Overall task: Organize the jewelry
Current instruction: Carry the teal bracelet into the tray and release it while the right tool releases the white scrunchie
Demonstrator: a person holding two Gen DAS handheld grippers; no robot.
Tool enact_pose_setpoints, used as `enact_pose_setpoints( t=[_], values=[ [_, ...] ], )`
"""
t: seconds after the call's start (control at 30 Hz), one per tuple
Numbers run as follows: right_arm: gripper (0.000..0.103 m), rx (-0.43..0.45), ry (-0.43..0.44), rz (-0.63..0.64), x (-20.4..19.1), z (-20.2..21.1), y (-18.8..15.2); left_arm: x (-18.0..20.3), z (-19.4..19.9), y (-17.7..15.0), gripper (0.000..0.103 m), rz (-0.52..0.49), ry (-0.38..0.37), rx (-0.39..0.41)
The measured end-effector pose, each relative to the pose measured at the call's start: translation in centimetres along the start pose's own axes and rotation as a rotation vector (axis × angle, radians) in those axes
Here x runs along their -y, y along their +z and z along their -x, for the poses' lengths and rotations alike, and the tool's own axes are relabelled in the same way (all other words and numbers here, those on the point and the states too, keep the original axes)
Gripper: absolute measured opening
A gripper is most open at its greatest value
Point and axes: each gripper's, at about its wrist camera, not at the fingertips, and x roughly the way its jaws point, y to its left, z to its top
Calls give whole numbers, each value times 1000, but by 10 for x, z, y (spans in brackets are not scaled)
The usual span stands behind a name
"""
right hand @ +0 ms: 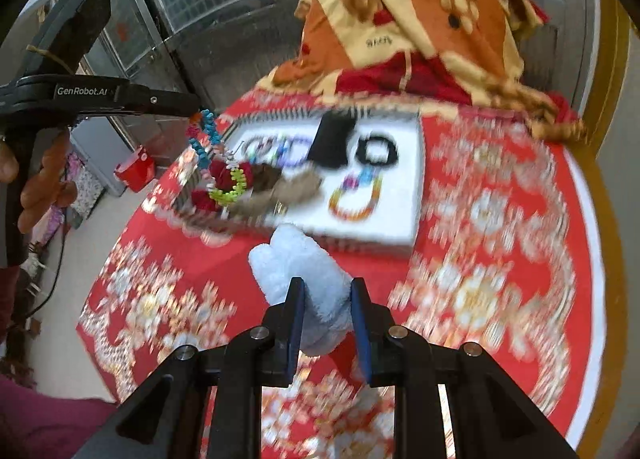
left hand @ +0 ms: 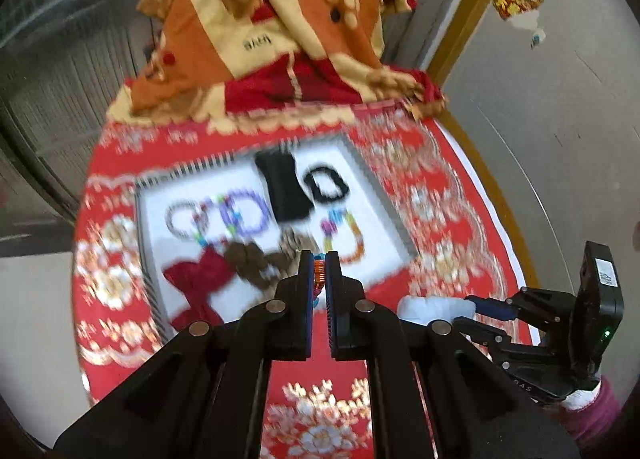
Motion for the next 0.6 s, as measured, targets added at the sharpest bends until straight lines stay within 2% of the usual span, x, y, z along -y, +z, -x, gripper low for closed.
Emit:
enact_pose_setpoints(
  t=[0.13,0.33,0.6],
  values=[
    [22,13,-42,17,10,-13,38,-5,-9,30,4,9,39,23],
    [22,-41,-25,22,22,-58,72,-10,-54,56,4,47,59,-14],
    [22,-179,66,120,27,-123,79,-34,-122,47,4,138,97,-129]
  ],
)
